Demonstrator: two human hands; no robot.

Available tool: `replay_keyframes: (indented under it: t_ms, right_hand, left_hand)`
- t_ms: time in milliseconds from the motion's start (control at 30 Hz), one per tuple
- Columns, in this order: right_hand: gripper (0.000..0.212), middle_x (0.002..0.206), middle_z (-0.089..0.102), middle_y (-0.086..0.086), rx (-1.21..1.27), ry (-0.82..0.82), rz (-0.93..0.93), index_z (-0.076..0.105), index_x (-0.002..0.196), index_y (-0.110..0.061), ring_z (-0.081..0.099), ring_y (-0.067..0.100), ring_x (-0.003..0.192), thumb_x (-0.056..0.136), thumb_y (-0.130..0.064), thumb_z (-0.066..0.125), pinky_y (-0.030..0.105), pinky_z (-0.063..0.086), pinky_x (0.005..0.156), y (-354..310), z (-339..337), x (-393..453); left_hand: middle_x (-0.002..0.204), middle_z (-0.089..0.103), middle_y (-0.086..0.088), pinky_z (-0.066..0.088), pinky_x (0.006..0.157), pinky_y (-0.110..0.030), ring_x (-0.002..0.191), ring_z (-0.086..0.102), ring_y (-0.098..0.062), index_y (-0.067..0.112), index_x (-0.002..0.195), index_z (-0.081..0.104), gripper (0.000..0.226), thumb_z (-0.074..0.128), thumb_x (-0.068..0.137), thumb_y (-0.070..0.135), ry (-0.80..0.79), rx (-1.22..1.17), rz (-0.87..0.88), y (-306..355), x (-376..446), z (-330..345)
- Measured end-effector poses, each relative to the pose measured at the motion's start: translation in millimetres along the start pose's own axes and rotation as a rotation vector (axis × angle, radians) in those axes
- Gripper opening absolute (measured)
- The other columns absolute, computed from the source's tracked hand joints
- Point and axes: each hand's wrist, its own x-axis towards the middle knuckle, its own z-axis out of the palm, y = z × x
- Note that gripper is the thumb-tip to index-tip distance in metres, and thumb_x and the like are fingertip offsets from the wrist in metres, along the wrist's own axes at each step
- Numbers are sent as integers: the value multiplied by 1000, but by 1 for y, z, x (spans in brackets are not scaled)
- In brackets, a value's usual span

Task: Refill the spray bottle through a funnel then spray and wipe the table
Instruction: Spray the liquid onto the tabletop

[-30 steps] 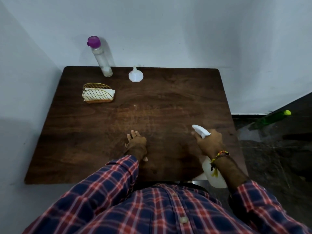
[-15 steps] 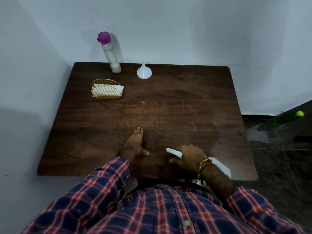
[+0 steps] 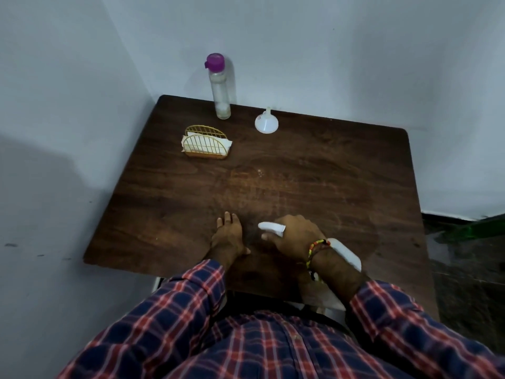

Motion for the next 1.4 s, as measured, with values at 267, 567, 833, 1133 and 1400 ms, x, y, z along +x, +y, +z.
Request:
replay_keyframes:
  t_ms: [267,567,833,1133,1400]
  right_hand:
    - [54,126,62,0,81,169,277,52,135,-48,59,30,114,86,-71,47,37,49,93,52,-38,14]
    - [50,109,67,8,371,363,631,63,122,-20,64,32,101,87,-56,63,38,52,86,107,-61,-10]
    - [45,116,65,19,464,394,670,68,123,-19,60,39,111,88,-46,68,43,50,94,112,-30,-70]
    - [44,104,70,3,244,202,577,71,114,-39,66,27,96,82,-67,57,34,53,78,110,13,-87]
    - [36,120,63,-2,-30,-42,208,49,131,-61,61,27,107,95,-59,47,35,49,84,76,34,-72]
  left_hand:
    - [166,-3,-10,17,122,-43,152,-2,-31,8,157,-2,119,83,77,30,-31,21,78,35,19,-19]
    - [164,-10,-15,18,121,-49,151,-5,-39,3,154,-10,126,84,75,32,-175,249,71,67,23,-16]
    - [163,-14,-16,21,121,-51,150,-6,-39,2,154,-13,128,85,75,29,-168,288,59,66,24,-9]
    - [163,-16,-14,20,121,-51,151,-8,-37,4,154,-12,129,86,74,25,-124,232,85,61,22,-4]
    - [166,-7,-10,14,123,-44,152,-6,-28,10,157,-5,113,78,82,32,32,63,183,30,9,17]
